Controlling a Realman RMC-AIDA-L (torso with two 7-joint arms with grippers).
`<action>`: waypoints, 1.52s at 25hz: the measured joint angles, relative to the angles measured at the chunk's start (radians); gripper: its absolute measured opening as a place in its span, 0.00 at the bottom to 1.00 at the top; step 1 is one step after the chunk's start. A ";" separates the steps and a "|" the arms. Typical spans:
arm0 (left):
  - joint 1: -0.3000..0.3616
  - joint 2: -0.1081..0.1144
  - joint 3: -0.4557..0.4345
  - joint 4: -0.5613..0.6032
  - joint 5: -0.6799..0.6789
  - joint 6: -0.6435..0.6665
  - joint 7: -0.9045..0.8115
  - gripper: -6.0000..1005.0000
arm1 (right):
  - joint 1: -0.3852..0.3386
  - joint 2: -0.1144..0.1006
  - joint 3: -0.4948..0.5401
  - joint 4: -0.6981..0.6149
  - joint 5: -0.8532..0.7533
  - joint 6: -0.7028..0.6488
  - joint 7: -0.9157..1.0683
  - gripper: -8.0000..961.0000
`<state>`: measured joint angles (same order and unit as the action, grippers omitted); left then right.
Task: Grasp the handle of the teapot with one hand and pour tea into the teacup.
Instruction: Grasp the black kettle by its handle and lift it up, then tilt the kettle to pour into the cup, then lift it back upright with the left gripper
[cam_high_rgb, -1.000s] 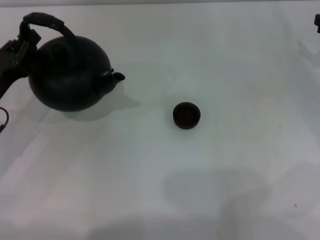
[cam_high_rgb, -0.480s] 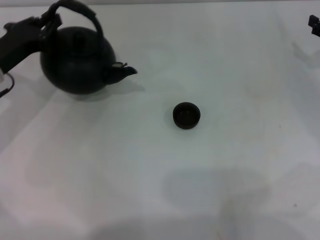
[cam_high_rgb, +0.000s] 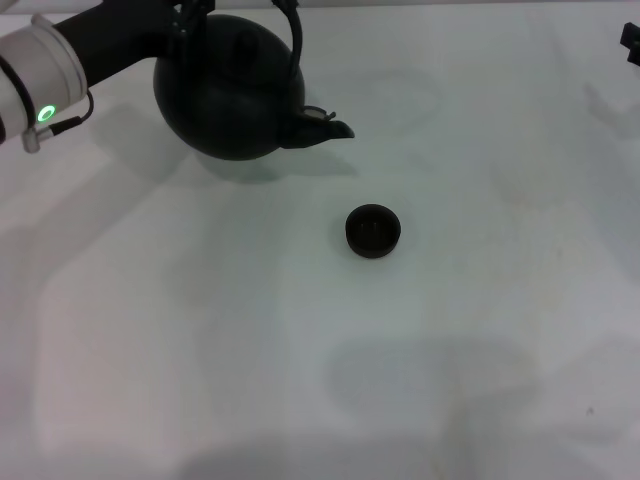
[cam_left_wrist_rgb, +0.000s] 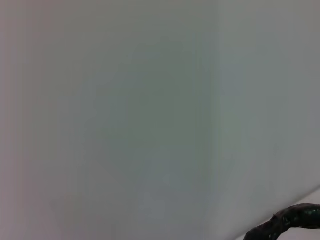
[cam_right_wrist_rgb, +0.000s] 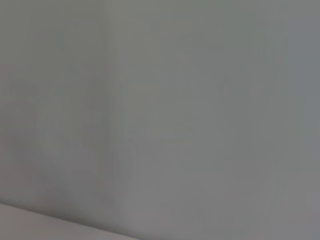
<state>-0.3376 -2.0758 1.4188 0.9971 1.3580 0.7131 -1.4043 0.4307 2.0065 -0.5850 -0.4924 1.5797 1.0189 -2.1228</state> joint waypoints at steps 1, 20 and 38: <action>0.006 -0.002 0.003 0.033 0.045 0.000 -0.043 0.17 | -0.002 0.000 0.000 0.000 0.004 0.004 -0.002 0.90; 0.073 -0.003 0.136 0.413 0.772 -0.018 -0.671 0.15 | -0.019 0.000 0.002 0.014 0.034 0.011 -0.043 0.90; 0.022 -0.003 0.244 0.505 1.085 0.035 -0.875 0.14 | -0.020 0.000 0.002 0.028 0.053 0.011 -0.048 0.90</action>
<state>-0.3156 -2.0784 1.6627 1.5020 2.4434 0.7483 -2.2789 0.4111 2.0064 -0.5829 -0.4647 1.6328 1.0295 -2.1705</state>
